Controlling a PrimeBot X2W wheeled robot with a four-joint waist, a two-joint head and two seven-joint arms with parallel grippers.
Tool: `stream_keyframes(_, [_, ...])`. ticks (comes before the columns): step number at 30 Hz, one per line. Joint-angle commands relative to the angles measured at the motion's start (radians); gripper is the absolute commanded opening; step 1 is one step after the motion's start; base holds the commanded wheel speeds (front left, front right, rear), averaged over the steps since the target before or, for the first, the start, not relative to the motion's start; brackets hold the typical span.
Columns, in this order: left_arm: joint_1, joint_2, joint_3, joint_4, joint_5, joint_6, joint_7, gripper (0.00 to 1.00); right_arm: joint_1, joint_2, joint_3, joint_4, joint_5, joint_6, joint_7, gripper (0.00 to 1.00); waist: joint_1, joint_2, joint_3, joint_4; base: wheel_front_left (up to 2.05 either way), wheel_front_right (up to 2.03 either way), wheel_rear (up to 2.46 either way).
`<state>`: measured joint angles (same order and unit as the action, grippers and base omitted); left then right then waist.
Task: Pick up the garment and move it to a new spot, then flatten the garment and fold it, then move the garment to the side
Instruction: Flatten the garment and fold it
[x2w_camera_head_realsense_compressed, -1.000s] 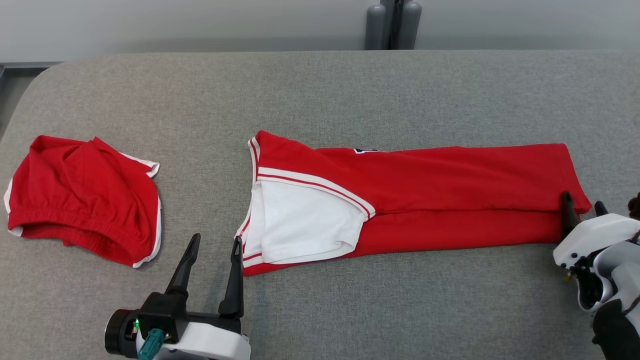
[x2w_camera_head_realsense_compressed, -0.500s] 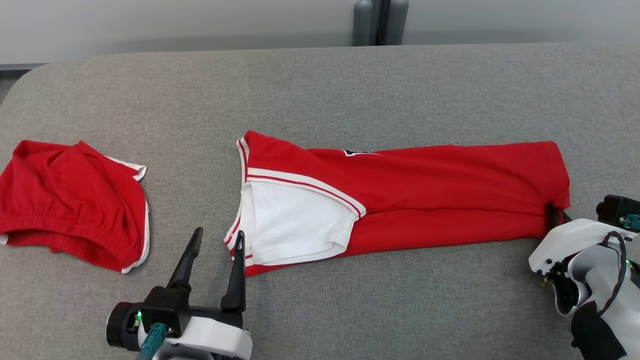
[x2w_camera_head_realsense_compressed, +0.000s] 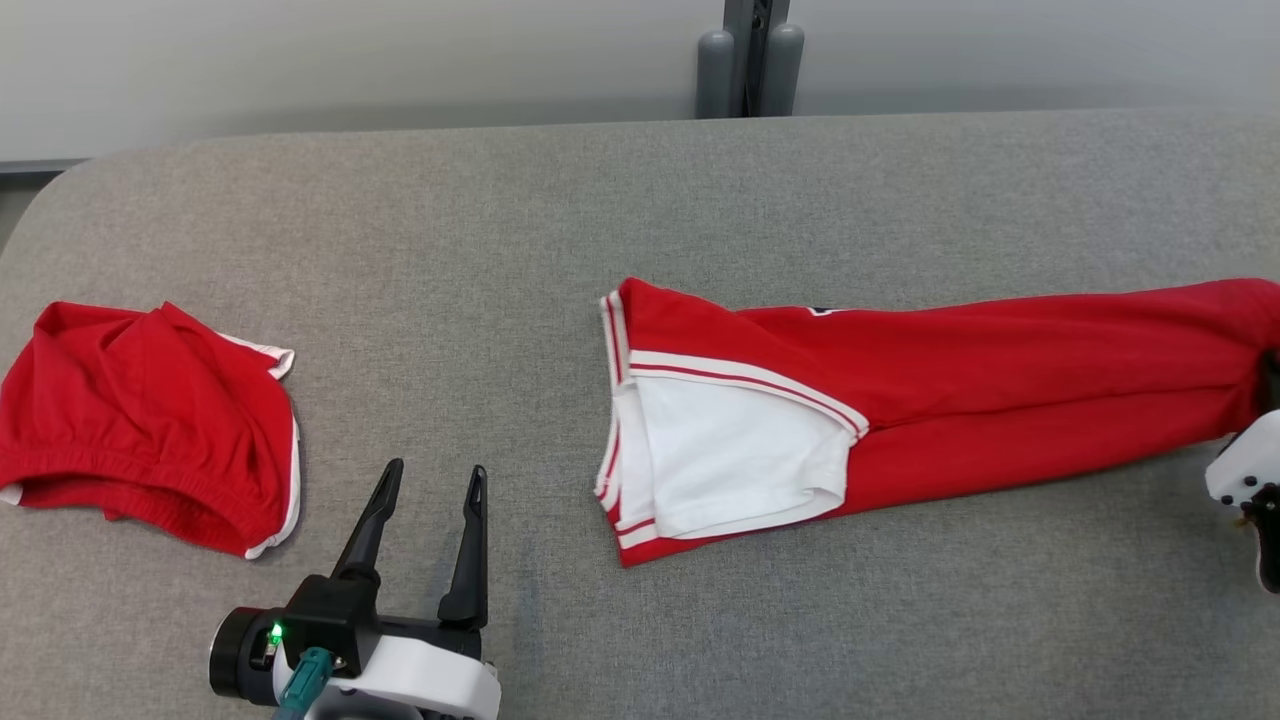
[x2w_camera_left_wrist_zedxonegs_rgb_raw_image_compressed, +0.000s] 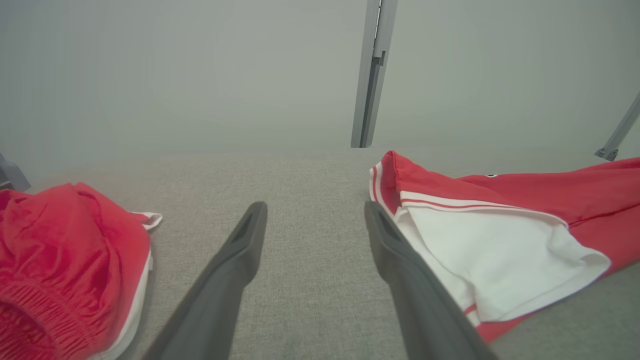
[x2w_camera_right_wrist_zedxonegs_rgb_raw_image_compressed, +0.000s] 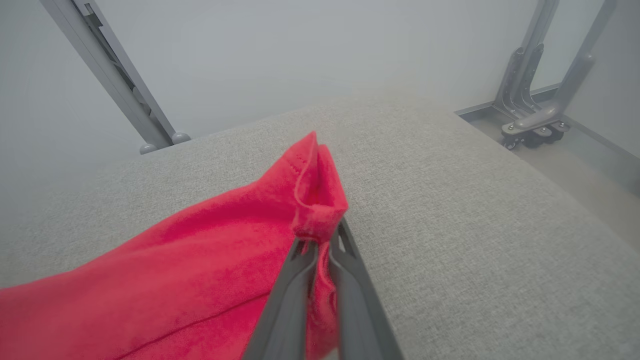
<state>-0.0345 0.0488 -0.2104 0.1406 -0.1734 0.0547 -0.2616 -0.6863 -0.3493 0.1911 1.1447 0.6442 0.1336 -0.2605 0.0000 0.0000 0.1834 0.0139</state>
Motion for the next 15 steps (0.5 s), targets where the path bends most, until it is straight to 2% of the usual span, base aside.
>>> stream_keyframes(1, [0.000, 0.003, 0.005, 0.006, 0.006, -0.005, -0.004, 1.00, 0.002, -0.019, -0.007, -0.021, -0.022, -0.004, -0.006, 0.00, 0.0000, 0.0000, -0.013, -0.002, 0.00, 0.00, 0.00])
stream_keyframes(5, [0.002, 0.004, 0.004, 0.005, -0.002, -0.004, -0.004, 1.00, 0.013, -0.026, -0.009, -0.057, -0.041, -0.003, -0.006, 0.00, 0.0000, 0.0000, -0.024, 0.000, 0.00, 0.00, 0.00])
stream_keyframes(10, [0.008, 0.004, -0.005, 0.010, -0.014, 0.004, -0.004, 1.00, 0.042, 0.013, 0.005, -0.161, -0.038, -0.003, -0.006, 0.00, 0.0000, 0.0000, -0.045, 0.012, 0.00, 0.00, 0.00])
stream_keyframes(15, [0.017, 0.004, -0.011, 0.012, -0.031, 0.011, -0.004, 1.00, 0.085, 0.055, 0.063, -0.285, -0.016, -0.003, -0.006, 0.00, 0.0000, 0.0000, -0.065, 0.036, 0.00, 0.00, 0.00])
